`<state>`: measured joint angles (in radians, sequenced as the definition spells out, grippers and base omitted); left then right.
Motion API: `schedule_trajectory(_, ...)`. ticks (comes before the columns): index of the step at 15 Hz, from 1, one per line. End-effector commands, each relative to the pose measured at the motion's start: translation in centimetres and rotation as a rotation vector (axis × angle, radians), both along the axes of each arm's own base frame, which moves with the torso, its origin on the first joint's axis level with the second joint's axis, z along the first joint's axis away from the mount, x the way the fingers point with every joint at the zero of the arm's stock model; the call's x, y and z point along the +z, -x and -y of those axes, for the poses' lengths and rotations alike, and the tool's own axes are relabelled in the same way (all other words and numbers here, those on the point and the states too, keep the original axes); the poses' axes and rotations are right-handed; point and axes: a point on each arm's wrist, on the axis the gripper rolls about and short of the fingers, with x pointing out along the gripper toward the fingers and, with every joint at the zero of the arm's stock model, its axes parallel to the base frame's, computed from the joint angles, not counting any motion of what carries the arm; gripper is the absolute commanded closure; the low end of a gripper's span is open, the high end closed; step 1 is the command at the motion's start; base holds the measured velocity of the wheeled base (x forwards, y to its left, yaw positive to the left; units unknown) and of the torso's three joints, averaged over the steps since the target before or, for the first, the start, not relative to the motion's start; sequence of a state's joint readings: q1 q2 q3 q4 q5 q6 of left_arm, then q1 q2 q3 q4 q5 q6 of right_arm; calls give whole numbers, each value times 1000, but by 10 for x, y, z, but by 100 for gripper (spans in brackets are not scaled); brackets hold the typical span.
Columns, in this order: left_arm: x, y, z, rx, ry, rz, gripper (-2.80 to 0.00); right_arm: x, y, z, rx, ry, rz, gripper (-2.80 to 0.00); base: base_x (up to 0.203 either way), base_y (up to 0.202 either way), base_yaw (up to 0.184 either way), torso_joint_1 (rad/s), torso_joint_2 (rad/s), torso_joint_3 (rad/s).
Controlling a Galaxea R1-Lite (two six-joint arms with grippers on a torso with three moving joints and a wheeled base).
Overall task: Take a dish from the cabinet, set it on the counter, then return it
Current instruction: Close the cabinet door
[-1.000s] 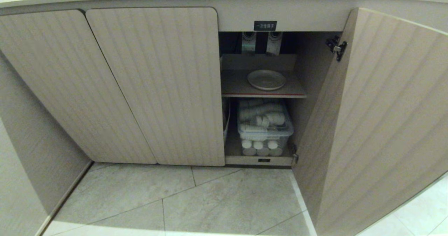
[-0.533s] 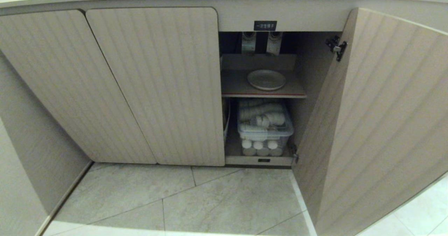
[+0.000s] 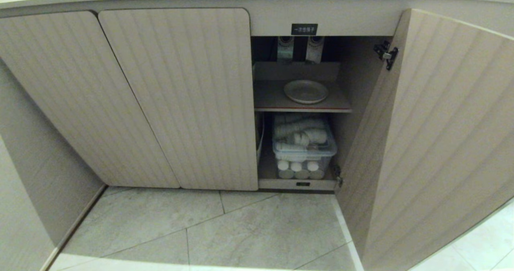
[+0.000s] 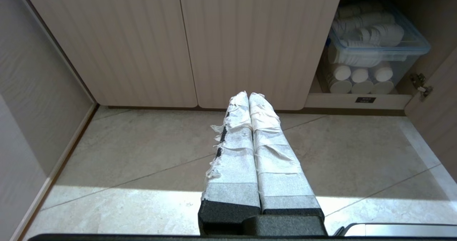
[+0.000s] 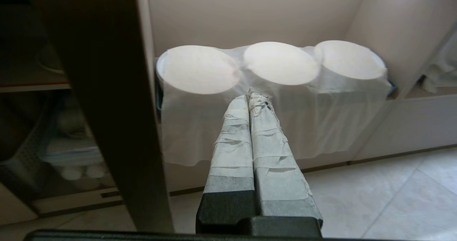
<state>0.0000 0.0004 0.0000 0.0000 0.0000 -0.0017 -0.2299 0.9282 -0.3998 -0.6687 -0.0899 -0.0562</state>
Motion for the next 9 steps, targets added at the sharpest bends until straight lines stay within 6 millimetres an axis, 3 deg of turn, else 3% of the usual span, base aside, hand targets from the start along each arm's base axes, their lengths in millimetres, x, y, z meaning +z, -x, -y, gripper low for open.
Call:
schedule_trajectory(1, 0, 0, 0, 0, 1, 0, 0, -1, -3, -2, 29, -11, 0, 0, 0, 0, 0, 0, 0, 0)
schedule_trajectory(9, 0, 0, 0, 0, 0, 0, 0, 1, -14, -7, 136, -41, 38, 0, 0, 0, 0, 0, 0, 0)
